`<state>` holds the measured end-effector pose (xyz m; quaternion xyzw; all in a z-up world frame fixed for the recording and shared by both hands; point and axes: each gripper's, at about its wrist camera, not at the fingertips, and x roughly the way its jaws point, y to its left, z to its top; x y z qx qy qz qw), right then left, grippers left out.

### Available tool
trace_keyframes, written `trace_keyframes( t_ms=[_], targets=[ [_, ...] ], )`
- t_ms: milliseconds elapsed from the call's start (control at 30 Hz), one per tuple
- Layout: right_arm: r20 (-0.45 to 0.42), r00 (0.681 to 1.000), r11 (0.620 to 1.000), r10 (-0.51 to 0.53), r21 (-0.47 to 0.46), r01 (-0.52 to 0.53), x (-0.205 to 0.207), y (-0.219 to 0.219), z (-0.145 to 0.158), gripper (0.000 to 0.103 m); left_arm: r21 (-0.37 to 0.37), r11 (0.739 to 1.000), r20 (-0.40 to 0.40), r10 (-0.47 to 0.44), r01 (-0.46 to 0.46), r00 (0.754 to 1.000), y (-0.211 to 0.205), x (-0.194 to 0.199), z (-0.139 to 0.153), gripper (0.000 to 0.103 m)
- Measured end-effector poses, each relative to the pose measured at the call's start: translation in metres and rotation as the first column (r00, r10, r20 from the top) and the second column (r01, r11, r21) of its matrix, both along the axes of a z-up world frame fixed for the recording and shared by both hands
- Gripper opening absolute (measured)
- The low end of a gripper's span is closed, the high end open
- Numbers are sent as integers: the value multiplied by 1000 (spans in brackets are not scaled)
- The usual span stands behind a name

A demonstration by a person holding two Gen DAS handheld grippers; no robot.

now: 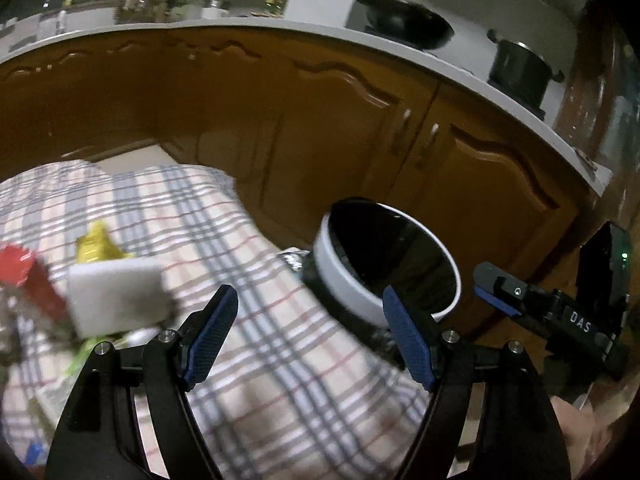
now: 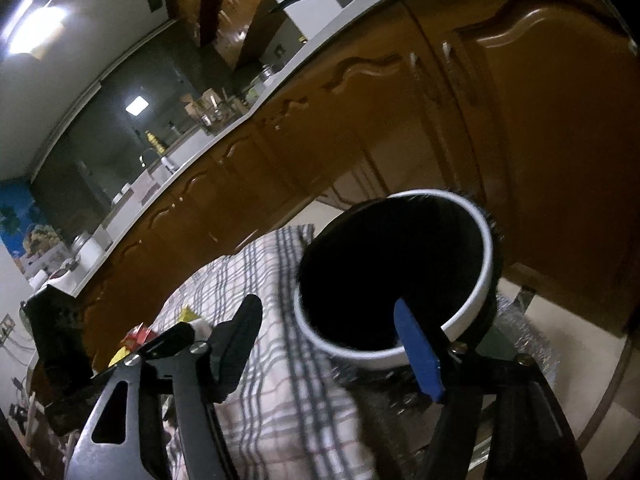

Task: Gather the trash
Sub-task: 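Grasp the orange snack wrapper with the left tool while the right tool grasps the white sponge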

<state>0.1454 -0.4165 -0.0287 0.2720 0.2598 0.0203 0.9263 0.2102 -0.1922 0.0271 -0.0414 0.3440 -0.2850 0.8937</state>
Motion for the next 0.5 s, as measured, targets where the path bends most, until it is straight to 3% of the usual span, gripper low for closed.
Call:
trace_keyframes(
  t_ms=[500],
  targets=[
    [-30,982,983,184,8,-184,8,83,-17,74,42,984,35,172,-174,984,109,-41,-2,77]
  ],
)
